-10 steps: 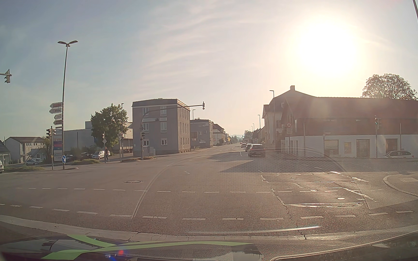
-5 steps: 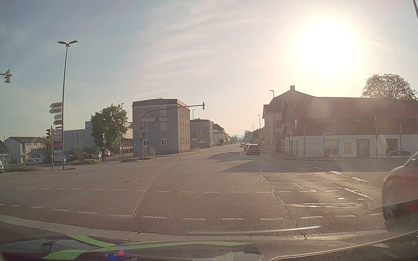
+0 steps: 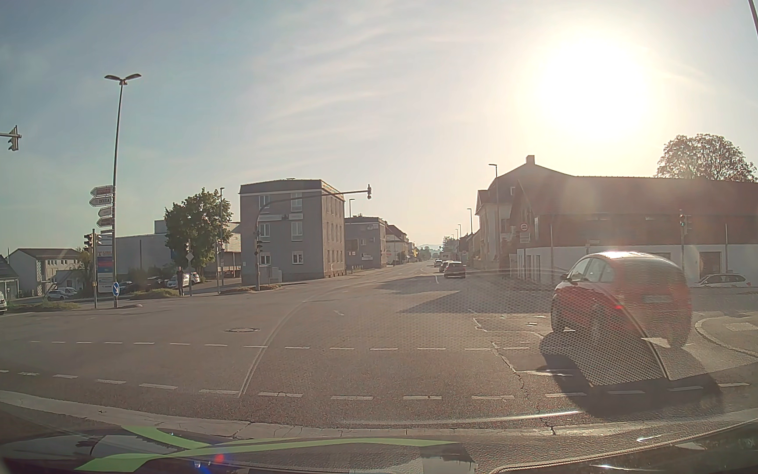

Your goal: Follow the waypoints while adhering to traffic rules and regulations

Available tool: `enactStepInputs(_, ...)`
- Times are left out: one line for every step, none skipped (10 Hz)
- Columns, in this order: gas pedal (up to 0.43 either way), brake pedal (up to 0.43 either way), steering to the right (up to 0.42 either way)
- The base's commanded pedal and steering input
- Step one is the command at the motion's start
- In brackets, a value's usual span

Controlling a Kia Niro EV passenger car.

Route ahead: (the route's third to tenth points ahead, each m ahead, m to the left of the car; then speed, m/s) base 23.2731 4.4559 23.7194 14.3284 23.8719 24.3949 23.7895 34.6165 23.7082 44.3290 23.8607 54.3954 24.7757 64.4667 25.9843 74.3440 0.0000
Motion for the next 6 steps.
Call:
enactStepInputs(0.0, 0.274, -0.005)
enactStepInputs(0.0, 0.274, -0.005)
enactStepInputs(0.0, 0.274, -0.005)
enactStepInputs(0.0, 0.274, -0.006)
enactStepInputs(0.0, 0.274, -0.006)
enactStepInputs(0.0, 0.274, -0.005)
